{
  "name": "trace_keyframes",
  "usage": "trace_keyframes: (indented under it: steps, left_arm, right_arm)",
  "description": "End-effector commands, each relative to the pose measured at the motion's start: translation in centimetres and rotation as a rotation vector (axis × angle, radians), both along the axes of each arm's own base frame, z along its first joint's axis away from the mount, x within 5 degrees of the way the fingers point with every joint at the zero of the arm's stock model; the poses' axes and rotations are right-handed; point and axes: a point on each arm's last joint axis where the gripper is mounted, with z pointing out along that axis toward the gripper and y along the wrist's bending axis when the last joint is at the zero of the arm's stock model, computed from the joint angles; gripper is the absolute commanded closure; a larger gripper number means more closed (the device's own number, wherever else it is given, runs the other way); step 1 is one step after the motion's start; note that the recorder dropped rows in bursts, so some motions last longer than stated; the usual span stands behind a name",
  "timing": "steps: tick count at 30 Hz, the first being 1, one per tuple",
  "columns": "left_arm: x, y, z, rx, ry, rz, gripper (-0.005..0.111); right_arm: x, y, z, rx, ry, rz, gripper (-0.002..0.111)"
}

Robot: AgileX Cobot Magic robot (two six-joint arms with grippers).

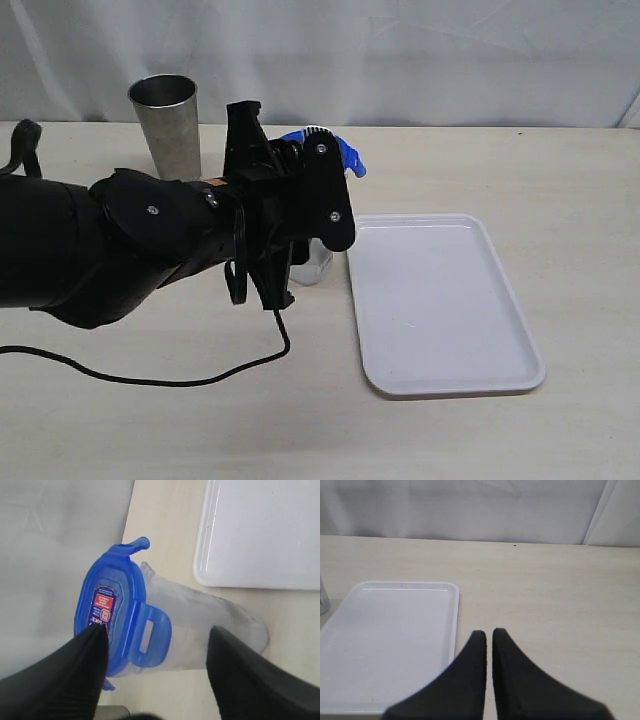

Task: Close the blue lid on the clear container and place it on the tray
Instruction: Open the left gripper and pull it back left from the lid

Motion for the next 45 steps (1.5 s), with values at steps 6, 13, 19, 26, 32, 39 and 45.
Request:
trace_keyframes:
  steps: [6, 13, 19, 26, 32, 39, 45]
  left_arm:
    - [-1.4, 1.1, 3.4, -0.179, 0.061, 0.067, 0.050]
    - [-3.0, 2.8, 3.6, -0.194, 0.076, 0.066, 0.050]
    - [-3.8, 3.7, 5.1, -0.311, 0.123, 0.122, 0.050]
    - [-4.5, 5.3, 7.0, -0.419, 0.125, 0.215, 0.050]
    - [-5.3, 6.3, 8.6, -0.497, 0.121, 0.234, 0.050]
    - [-6.1, 7.4, 10.4, -0.619, 0.120, 0.257, 0.074]
    - [-6.5, 7.9, 11.2, -0.669, 0.117, 0.261, 0.103]
  right_arm:
    - [0.0, 0.0, -0.1, 0.007, 0.001, 0.000, 0.104]
    - [0.0, 0.0, -0.1, 0.007, 0.001, 0.000, 0.104]
    - [0.0, 0.0, -0.1, 0.007, 0.001, 0.000, 0.104]
    - [0.0, 0.0, -0.1, 0.007, 0.001, 0.000, 0.104]
    - [0.0, 0.0, -0.1, 0.007, 0.001, 0.000, 0.104]
    - [0.0, 0.0, -0.1, 0.007, 0.001, 0.000, 0.104]
    - [0.0, 0.0, -0.1, 0.007, 0.001, 0.000, 0.104]
